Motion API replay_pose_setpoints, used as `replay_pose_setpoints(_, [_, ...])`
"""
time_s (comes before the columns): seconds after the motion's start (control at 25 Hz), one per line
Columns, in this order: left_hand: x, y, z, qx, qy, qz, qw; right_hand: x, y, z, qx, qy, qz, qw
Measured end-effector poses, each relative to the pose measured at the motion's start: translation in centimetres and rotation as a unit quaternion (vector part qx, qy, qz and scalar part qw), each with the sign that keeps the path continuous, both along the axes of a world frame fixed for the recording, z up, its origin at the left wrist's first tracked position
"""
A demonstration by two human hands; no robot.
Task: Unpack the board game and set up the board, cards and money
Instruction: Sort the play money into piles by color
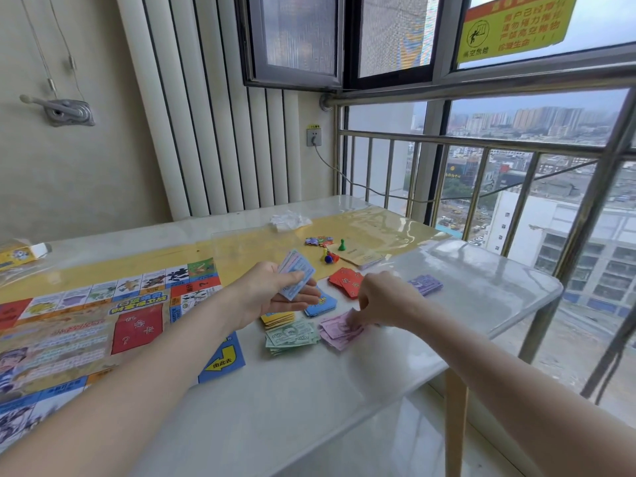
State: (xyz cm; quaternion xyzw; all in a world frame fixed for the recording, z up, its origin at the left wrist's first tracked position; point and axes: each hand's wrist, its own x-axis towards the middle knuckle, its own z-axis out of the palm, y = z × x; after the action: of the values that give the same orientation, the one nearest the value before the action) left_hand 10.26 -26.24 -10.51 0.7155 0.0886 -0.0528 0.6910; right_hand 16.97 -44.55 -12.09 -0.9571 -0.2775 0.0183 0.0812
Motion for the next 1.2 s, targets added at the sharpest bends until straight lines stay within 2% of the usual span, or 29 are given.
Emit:
replay_pose_setpoints(0.08, [0.1,-0.1,-0.2,0.008,0.006,-0.006,1.000,0.1,0.1,0.4,-0.027,-0.034,-0.007,0.999])
replay_pose_setpoints(0.16, [0.1,-0.1,-0.4,0.023,0.013,-0.010,1.000,0.4,0.3,1.2,0.022,-0.027,-0.011,0.999])
replay_pose_setpoints(0.24, [0.1,0.0,-0.4,0.045,0.017,-0.021,0.999,0.5,0.6,2.2,0.162,0.018,-0.012,0.987])
replay_pose_setpoints(0.32, [0.0,-0.1,-0.3,0.065,0.019,-0.043,0.997,0.0,1.1,2.9,0.306,0.122,0.019,0.944])
replay_pose_setpoints(0.36, [0.0,-0.3,-0.1,0.073,0.018,-0.055,0.996,-0.3,1.4,3.1,0.346,0.175,0.041,0.921])
replay_pose_setpoints(0.44, [0.0,-0.6,0.2,0.075,0.016,-0.071,0.995,-0.4,2.0,2.7,0.357,0.197,0.078,0.910])
replay_pose_setpoints(0.56, [0.0,-0.7,0.6,0.000,0.030,-0.075,0.997,0.4,2.6,2.1,0.353,0.120,0.086,0.924])
replay_pose_setpoints(0.64, [0.1,-0.4,0.7,-0.057,0.041,-0.079,0.994,0.9,2.7,2.2,0.359,0.099,0.078,0.925])
replay_pose_setpoints(0.72, [0.1,-0.2,0.7,-0.077,0.040,-0.085,0.993,0.8,2.7,2.5,0.364,0.098,0.079,0.923])
replay_pose_setpoints(0.92, [0.5,0.3,1.2,-0.048,0.015,-0.066,0.997,0.5,2.5,3.3,0.389,0.156,0.071,0.905])
replay_pose_setpoints(1.08, [0.9,0.6,1.4,-0.035,-0.019,-0.017,0.999,1.0,3.0,3.5,0.414,0.168,0.055,0.893])
replay_pose_setpoints(1.2, [1.0,0.7,1.2,-0.039,-0.018,-0.013,0.999,1.2,3.2,3.3,0.399,0.174,0.053,0.899])
